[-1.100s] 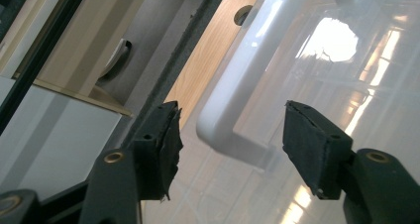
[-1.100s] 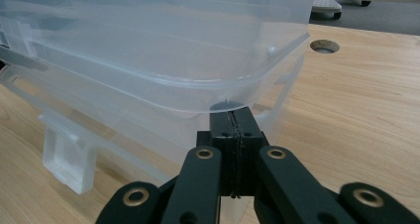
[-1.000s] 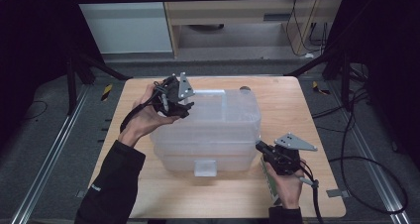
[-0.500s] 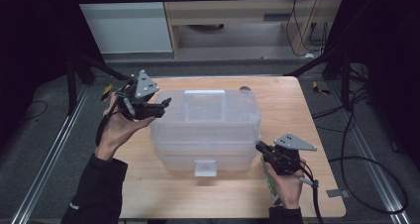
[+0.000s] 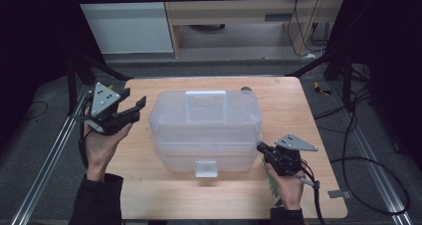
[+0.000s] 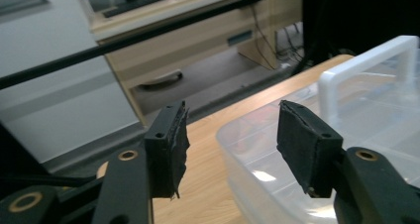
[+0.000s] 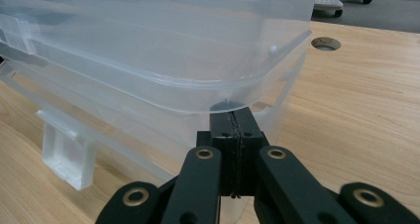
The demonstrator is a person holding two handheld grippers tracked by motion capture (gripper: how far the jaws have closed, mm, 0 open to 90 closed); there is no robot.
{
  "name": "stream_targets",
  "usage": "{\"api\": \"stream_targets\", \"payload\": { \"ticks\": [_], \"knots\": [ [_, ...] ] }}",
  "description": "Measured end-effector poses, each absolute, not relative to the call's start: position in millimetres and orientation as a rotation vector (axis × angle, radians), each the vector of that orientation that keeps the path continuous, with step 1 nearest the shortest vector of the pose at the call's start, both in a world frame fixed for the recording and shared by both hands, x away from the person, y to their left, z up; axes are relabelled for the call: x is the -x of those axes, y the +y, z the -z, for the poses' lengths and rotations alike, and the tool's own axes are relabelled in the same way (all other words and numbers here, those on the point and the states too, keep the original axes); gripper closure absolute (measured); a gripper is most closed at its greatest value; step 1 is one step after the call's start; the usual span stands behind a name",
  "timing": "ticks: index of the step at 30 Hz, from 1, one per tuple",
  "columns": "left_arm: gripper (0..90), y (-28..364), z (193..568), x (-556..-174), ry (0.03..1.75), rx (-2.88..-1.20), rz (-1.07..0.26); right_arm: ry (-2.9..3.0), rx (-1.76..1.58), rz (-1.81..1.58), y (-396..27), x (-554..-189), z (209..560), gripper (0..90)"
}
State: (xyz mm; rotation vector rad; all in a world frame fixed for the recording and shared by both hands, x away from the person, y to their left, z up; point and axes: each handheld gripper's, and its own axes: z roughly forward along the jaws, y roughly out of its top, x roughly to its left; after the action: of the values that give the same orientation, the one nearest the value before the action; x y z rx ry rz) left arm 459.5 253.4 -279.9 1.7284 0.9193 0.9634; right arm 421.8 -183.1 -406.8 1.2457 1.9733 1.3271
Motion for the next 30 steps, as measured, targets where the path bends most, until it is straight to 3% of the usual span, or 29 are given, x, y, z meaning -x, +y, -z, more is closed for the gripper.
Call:
{"api": "stream_targets", "payload": {
  "ticks": [4, 14, 19, 23, 30],
  "knots": [
    [50.5, 259, 293, -456, 0.962, -1.707, -0.977, 1.975, -1.247, -1.324, -183, -422, 407, 90.0],
    [73.4, 274, 323, -442, 1.063, -1.6, -1.0, 1.978, -1.244, -1.324, -183, -422, 407, 90.0],
    [83.6, 277, 347, -435, 1.116, -1.581, -0.943, 1.979, -1.243, -1.326, -183, -423, 406, 90.0],
    [88.8, 277, 366, -430, 1.148, -1.571, -0.891, 1.979, -1.244, -1.322, -182, -423, 406, 90.0],
    [89.4, 268, 389, -429, 1.188, -1.587, -0.838, 1.982, -1.245, -1.324, -182, -423, 407, 90.0]
  ]
}}
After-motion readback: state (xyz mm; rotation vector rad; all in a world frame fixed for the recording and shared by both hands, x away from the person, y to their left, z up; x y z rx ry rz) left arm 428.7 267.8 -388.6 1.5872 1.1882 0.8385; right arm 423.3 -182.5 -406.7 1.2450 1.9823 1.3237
